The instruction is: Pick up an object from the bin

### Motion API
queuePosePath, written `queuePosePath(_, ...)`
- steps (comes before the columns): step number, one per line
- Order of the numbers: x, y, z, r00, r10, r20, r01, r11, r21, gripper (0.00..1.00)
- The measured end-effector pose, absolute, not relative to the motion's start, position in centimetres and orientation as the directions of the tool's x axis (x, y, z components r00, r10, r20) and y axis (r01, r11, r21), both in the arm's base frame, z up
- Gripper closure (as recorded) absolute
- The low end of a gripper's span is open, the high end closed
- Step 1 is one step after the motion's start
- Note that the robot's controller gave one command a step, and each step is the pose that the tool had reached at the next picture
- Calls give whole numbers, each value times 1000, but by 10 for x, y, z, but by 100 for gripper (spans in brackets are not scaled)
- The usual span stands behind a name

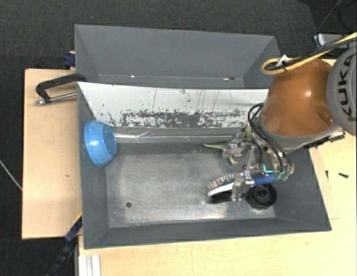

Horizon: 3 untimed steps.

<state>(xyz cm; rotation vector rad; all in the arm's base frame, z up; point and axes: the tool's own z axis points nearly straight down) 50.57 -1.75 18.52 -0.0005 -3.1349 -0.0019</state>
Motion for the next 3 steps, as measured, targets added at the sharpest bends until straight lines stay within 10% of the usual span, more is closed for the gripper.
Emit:
queuePosePath(1, 528, -45, 70, -992, -130, 1, -130, 992, 4, 0)
queuePosePath(2, 530, -43, 75, -991, -132, -8, -132, 991, 3, 100)
queuePosePath(3, 544, -31, 200, -979, -203, -13, -203, 979, -2, 100)
